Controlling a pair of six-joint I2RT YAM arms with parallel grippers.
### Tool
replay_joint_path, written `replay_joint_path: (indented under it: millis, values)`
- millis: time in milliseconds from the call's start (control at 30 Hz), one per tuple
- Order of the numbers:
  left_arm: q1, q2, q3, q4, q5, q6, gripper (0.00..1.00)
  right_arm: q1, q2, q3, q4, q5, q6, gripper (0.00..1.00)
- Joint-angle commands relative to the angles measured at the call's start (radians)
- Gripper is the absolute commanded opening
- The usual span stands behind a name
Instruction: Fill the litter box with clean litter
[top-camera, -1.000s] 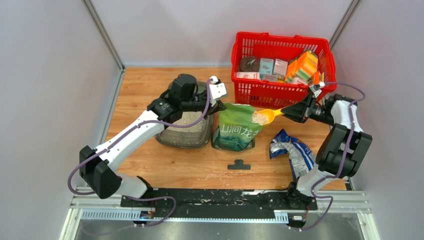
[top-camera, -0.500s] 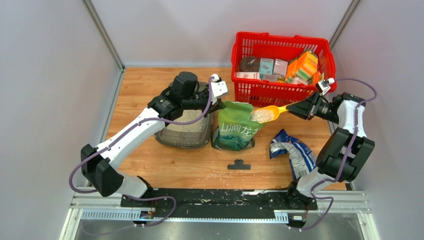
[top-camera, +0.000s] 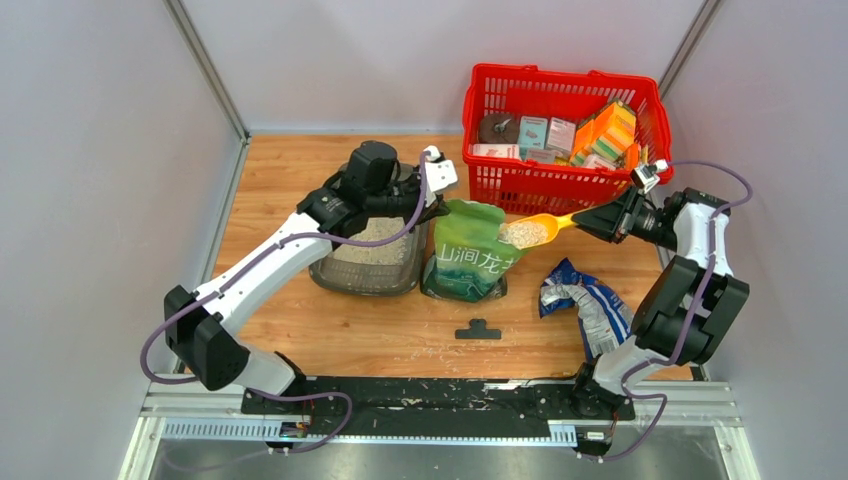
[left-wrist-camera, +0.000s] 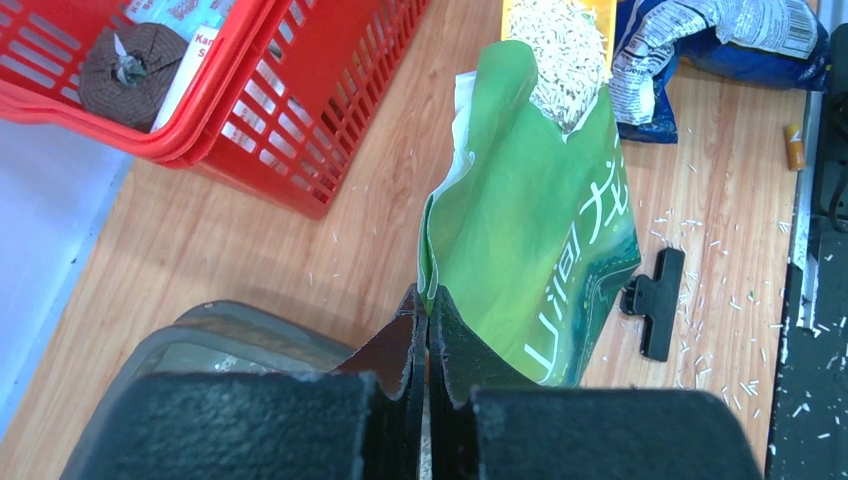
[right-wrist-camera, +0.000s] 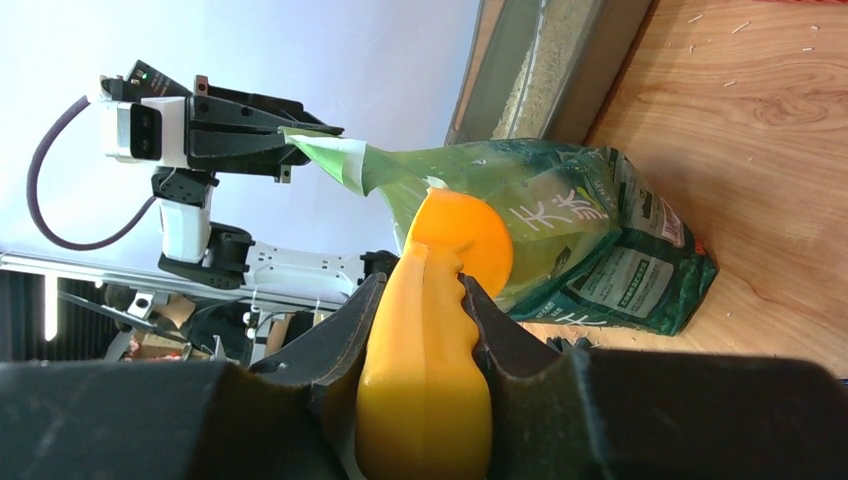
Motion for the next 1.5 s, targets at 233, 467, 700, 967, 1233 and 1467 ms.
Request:
replay_joint_path:
  millis: [233,467,700,967,1233,1467]
  values:
    - [-0.016,-0.009,0.087,0.045,-0.033,0.003,0.00,0.026,-0.089,0.016,-0.289,0.046,0.029,0.00]
    - [-0.022,-0.014,0.093,0.021,-0.025,0.004,0.00,0.024,-0.206,-0.079,0.181,0.165,0.470,0.00]
    - [-0.022,-0.022,0.093,0.018,-0.037,0.010,0.00,0.082,-0.432,-0.355,1.053,0.287,1.367,0.00]
    - [-0.021,-0.034,0.073,0.041,-0.079,-0.010,0.00,0.063,-0.395,-0.577,1.552,0.162,1.615,0.00]
    - [-0.021,-0.031,0.082,0.053,-0.162,-0.080,0.00,0.026,-0.375,-0.584,1.657,0.087,1.648,0.00]
    - [-0.022,-0.039,0.068,0.065,-0.189,-0.074,0.00,0.009,-0.364,-0.308,0.854,0.044,1.047,0.00]
